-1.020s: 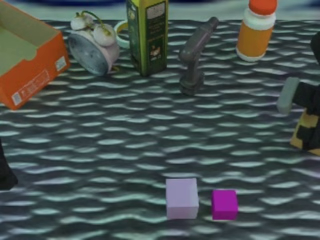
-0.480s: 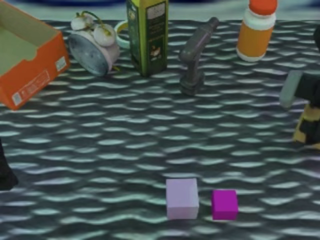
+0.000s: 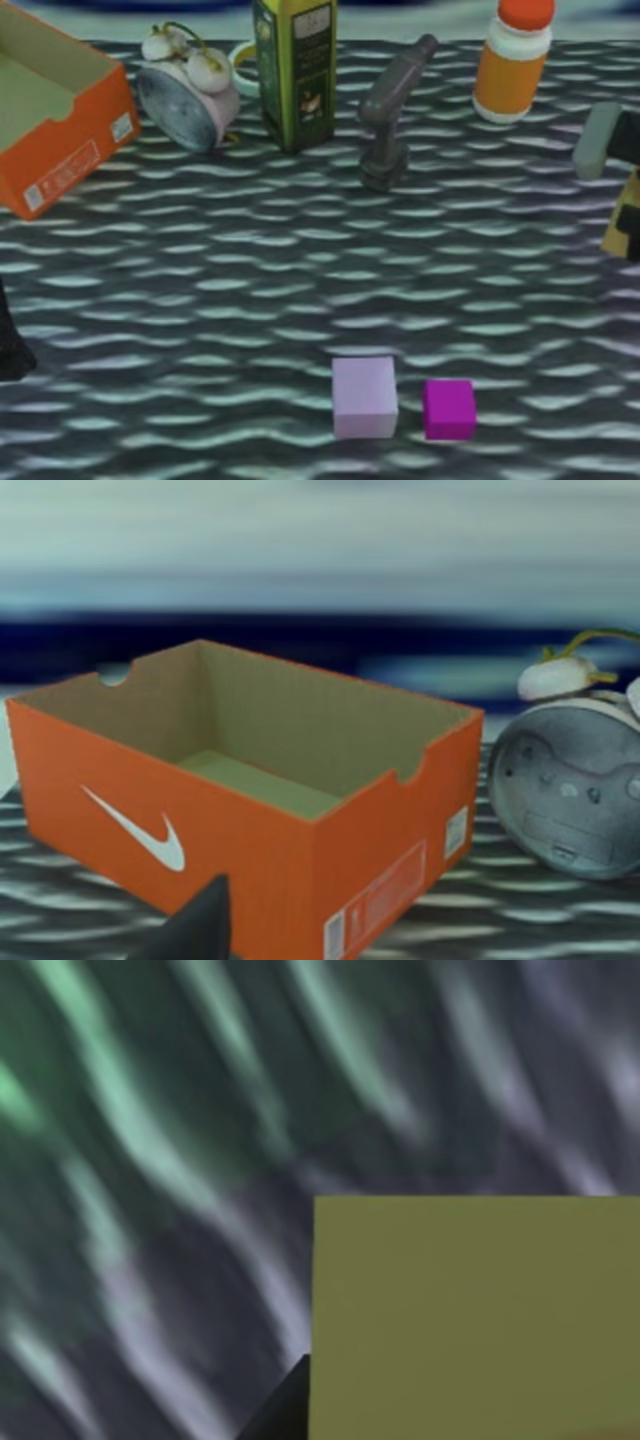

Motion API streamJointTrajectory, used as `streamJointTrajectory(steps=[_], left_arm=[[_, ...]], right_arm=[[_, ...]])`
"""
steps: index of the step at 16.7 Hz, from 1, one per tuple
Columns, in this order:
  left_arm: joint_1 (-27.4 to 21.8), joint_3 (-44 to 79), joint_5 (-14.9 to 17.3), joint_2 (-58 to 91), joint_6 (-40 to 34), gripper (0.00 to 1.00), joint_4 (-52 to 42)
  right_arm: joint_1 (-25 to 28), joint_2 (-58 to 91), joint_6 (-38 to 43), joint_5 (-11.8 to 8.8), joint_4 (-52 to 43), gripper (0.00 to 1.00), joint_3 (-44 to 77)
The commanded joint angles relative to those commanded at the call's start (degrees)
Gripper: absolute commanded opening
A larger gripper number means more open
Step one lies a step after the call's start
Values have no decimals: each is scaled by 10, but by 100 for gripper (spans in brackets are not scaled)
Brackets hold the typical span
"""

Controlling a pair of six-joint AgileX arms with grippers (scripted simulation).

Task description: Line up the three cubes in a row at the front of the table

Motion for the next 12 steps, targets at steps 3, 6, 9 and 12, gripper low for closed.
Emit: streamJointTrajectory(steps=[3, 6, 9, 12], left_arm=[[0, 0, 0, 0, 0, 100, 0], [0, 0, 0, 0, 0, 100, 0], [0, 0, 0, 0, 0, 100, 0], [0, 0, 0, 0, 0, 100, 0]], right_arm=[[5, 6, 5, 0, -2, 0, 6], [61, 31, 31, 0, -21, 0, 50], [159, 70, 78, 0, -53, 0, 115], [287, 114, 136, -1, -90, 0, 188]])
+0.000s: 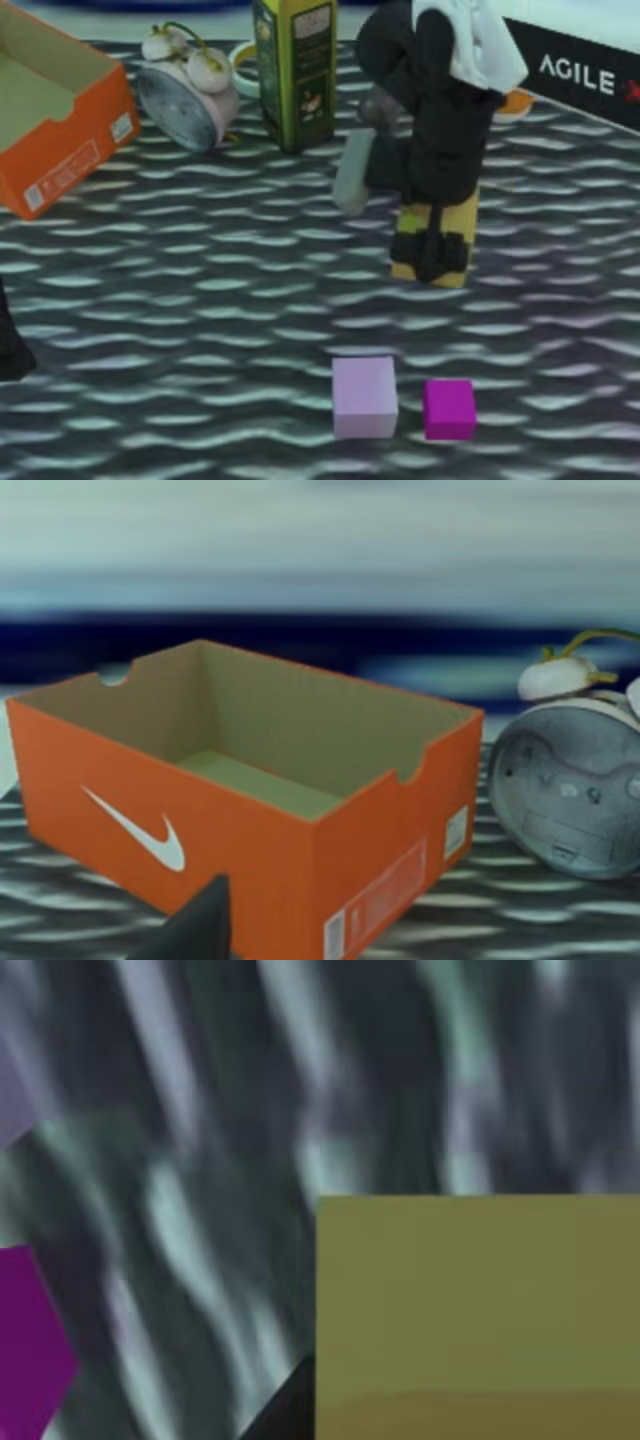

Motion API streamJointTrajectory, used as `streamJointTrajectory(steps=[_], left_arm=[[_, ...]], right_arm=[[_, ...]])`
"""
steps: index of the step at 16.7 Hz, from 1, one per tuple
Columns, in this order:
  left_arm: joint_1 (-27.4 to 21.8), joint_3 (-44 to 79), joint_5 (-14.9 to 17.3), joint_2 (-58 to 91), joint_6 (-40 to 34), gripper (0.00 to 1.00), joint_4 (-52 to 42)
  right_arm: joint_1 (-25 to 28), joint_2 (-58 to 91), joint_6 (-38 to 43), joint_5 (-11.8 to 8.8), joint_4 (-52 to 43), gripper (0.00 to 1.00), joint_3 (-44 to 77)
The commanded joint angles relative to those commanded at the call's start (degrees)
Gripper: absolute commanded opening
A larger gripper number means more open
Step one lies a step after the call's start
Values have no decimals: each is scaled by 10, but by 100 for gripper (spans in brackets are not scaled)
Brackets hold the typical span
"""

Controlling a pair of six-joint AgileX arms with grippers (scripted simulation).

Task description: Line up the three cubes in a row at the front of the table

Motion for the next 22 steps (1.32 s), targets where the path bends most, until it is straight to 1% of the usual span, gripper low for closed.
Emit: streamJointTrajectory(steps=[4, 6, 8, 10, 15, 20, 22], left_arm=[[0, 0, 0, 0, 0, 100, 0], [0, 0, 0, 0, 0, 100, 0], [0, 0, 0, 0, 0, 100, 0], [0, 0, 0, 0, 0, 100, 0], [0, 0, 0, 0, 0, 100, 0], [0, 0, 0, 0, 0, 100, 0], [0, 0, 0, 0, 0, 100, 0]], right_arm=[[166, 50, 77, -2, -44, 0, 94], [224, 66, 110, -1, -59, 0, 131], [258, 75, 132, 0, -67, 0, 155], [267, 77, 139, 1, -70, 0, 162], [266, 75, 139, 0, -59, 0, 151], [266, 85, 140, 1, 46, 0, 59], [268, 89, 140, 1, 74, 0, 32]])
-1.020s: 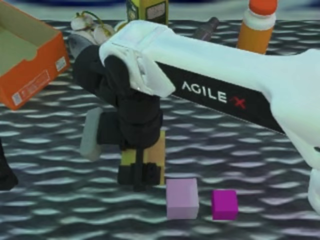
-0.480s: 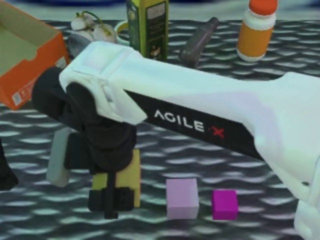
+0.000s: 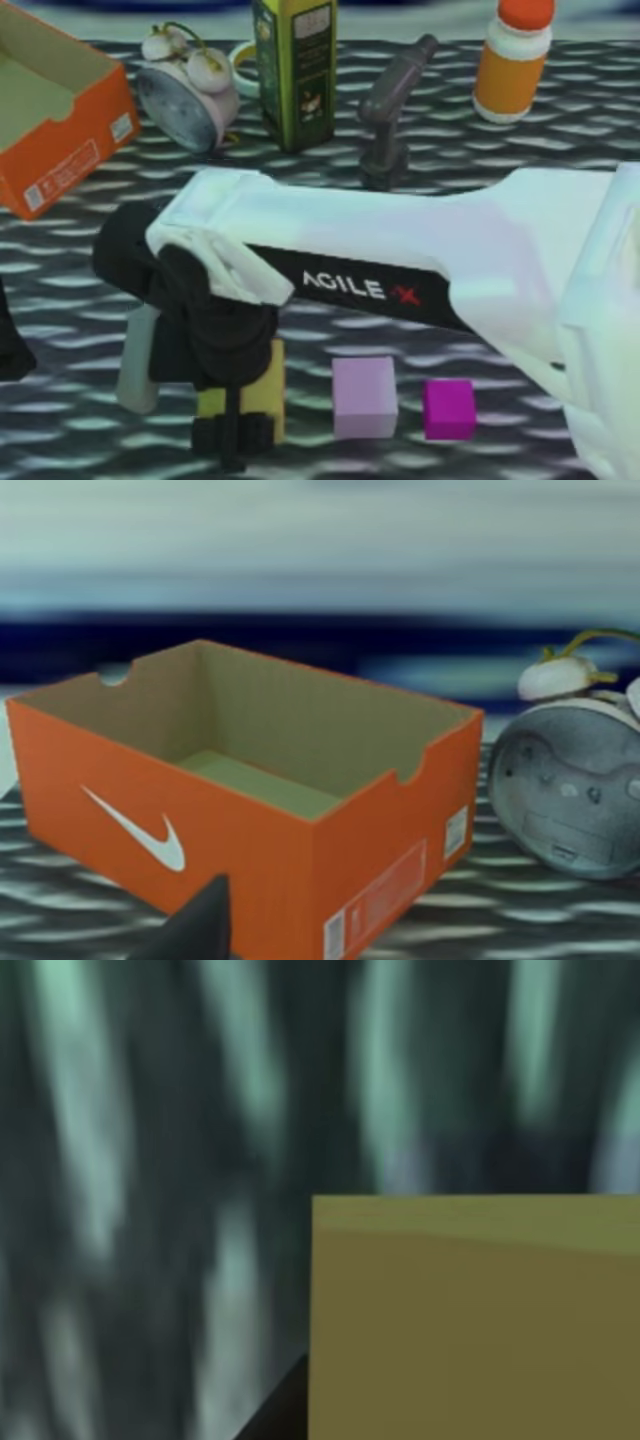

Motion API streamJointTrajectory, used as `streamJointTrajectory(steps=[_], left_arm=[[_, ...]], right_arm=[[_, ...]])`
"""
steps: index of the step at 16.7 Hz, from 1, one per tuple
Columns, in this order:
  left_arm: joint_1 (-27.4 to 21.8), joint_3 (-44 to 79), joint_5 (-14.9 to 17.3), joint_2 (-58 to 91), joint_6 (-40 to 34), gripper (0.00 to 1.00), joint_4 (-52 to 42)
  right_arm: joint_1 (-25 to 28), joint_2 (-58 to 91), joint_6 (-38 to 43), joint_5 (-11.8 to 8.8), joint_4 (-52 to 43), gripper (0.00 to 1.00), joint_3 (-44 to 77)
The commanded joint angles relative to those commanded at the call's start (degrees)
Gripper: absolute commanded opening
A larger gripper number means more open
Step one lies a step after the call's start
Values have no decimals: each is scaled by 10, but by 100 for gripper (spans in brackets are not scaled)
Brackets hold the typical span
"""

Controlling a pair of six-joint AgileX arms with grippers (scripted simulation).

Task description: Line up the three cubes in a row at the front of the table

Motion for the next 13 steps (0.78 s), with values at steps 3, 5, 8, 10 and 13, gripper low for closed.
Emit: streamJointTrajectory(steps=[3, 5, 8, 10, 13], left_arm=[[0, 0, 0, 0, 0, 100, 0], [0, 0, 0, 0, 0, 100, 0], [0, 0, 0, 0, 0, 100, 0], [0, 0, 0, 0, 0, 100, 0], [0, 0, 0, 0, 0, 100, 0]], right_arm=[[0, 1, 0, 0, 5, 0, -5], [0, 1, 0, 0, 5, 8, -5], [0, 1, 0, 0, 5, 30, -5], [0, 1, 0, 0, 5, 45, -5], [0, 1, 0, 0, 5, 68, -5]])
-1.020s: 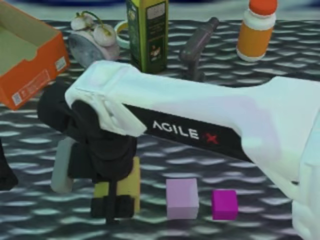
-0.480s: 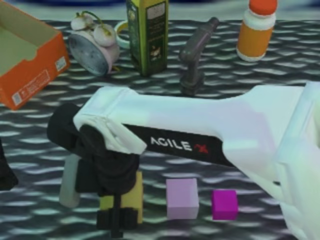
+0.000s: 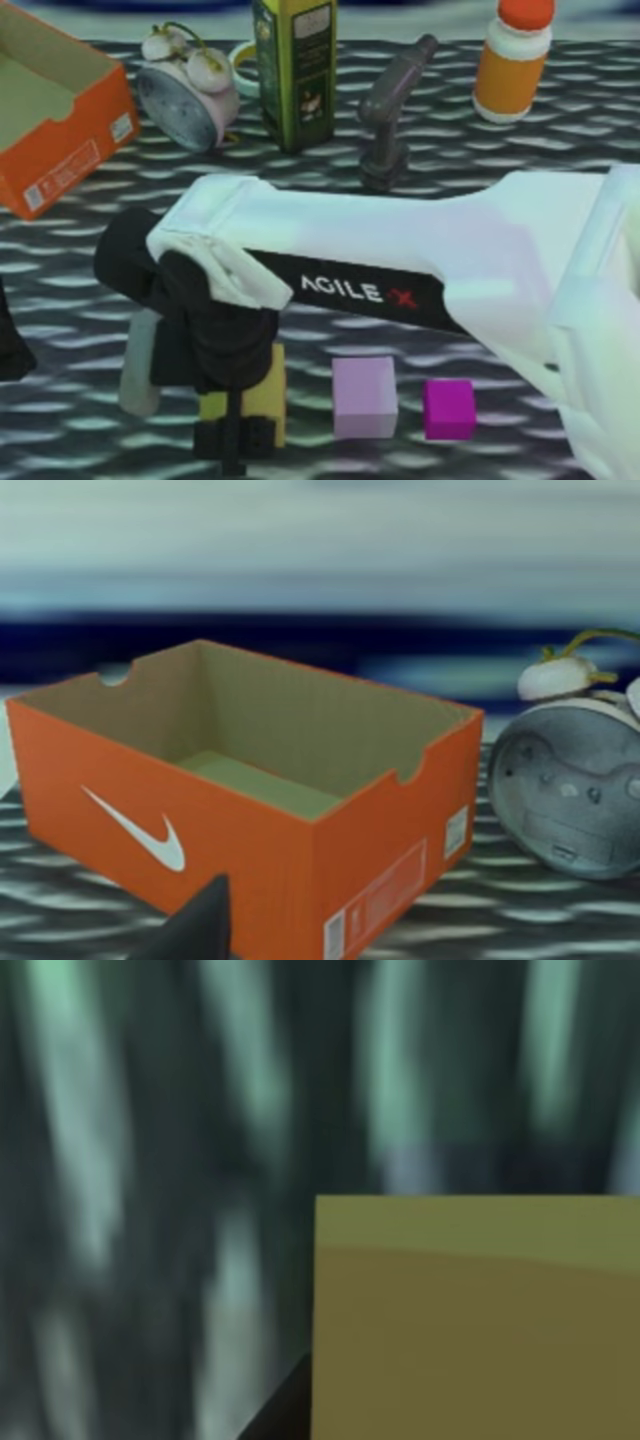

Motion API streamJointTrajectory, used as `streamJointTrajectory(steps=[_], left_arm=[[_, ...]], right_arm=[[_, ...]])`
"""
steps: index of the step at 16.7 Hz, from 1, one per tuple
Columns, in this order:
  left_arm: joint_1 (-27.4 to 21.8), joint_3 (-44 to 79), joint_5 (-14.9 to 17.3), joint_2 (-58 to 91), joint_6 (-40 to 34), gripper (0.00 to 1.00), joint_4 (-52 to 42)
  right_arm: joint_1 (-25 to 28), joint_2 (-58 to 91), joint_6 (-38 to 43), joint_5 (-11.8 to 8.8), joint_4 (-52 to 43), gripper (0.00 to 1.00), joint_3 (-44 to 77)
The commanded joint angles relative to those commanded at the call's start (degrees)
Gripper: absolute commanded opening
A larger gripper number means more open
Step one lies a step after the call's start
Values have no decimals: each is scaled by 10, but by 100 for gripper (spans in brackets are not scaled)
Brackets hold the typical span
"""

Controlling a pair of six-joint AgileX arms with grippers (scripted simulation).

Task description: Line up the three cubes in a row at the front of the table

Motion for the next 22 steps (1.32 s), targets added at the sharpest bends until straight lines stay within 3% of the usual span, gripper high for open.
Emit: streamJointTrajectory(steps=[4, 5, 15, 22], left_arm=[[0, 0, 0, 0, 0, 100, 0], [0, 0, 0, 0, 0, 100, 0], [0, 0, 0, 0, 0, 100, 0], [0, 0, 0, 0, 0, 100, 0]], right_arm=[[0, 0, 0, 0, 0, 98, 0], [0, 0, 0, 0, 0, 100, 0], [0, 0, -1, 0, -10, 100, 10], [3, -17, -1, 0, -142, 100, 124]])
